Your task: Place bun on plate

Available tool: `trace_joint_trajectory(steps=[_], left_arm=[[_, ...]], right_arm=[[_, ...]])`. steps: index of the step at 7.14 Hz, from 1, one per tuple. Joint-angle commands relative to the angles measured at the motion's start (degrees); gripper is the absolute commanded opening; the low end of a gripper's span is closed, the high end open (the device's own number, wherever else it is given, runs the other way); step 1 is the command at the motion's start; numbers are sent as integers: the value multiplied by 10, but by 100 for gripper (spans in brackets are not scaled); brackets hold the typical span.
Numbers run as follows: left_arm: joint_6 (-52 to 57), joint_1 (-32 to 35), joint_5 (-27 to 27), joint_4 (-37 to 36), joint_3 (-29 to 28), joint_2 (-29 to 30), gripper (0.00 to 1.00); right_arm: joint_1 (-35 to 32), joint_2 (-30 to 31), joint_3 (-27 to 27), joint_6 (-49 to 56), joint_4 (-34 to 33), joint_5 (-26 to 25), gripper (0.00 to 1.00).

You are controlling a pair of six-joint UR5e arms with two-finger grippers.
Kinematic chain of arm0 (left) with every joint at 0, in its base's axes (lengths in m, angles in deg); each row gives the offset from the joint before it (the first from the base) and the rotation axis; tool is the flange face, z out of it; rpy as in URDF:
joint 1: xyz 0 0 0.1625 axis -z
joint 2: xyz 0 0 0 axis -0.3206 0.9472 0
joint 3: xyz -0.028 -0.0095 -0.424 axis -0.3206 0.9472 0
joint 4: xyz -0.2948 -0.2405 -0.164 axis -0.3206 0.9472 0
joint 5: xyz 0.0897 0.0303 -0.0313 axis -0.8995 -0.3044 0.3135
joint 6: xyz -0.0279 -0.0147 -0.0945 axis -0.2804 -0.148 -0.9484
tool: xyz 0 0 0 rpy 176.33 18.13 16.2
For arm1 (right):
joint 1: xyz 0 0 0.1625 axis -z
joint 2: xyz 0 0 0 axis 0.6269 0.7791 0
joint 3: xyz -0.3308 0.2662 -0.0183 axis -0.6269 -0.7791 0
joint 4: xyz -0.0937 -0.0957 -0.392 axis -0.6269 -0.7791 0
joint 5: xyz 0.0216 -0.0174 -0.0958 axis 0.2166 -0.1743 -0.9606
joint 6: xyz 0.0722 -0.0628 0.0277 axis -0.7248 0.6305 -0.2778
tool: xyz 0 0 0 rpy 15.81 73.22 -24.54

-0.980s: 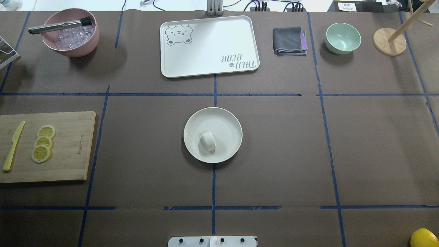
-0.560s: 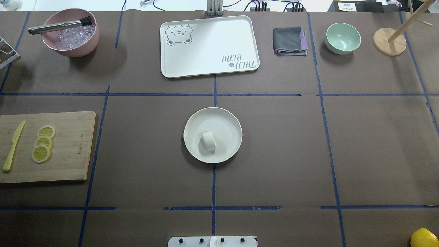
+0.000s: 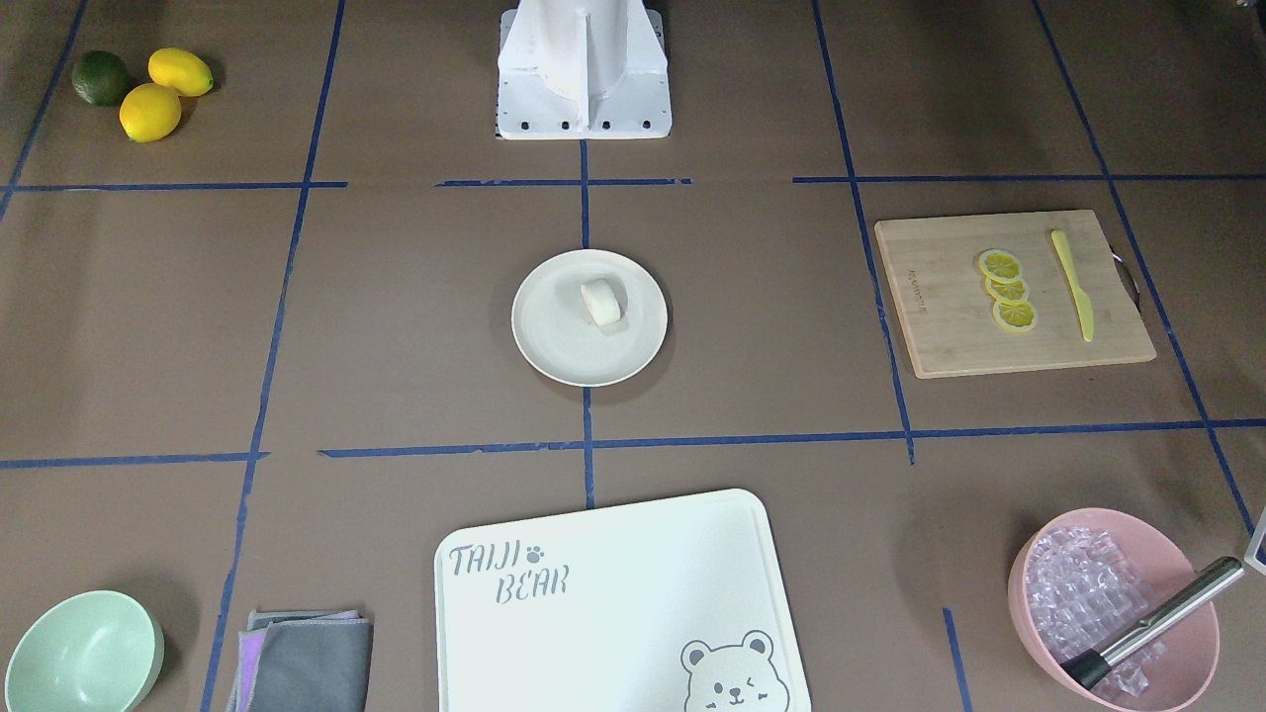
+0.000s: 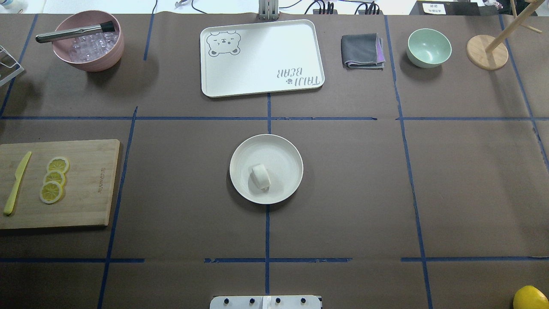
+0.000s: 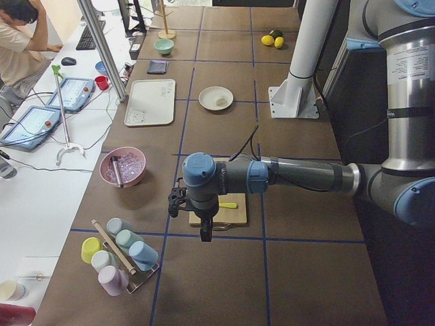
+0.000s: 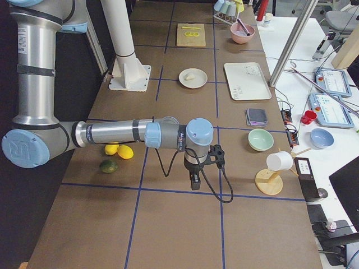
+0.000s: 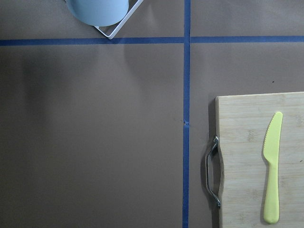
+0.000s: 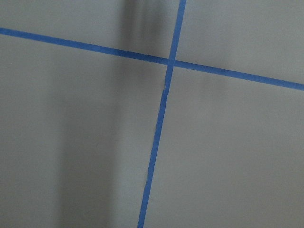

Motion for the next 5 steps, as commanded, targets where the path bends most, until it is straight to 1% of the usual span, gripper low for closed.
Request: trace_joint_trajectory(steps=[1, 5], left_arm=[[0, 0, -1, 1, 0, 0, 100], [-3, 0, -1, 1, 0, -1, 100]], right_arm=[[0, 0, 0, 0, 0, 0, 100], [0, -1, -1, 0, 0, 0, 100]])
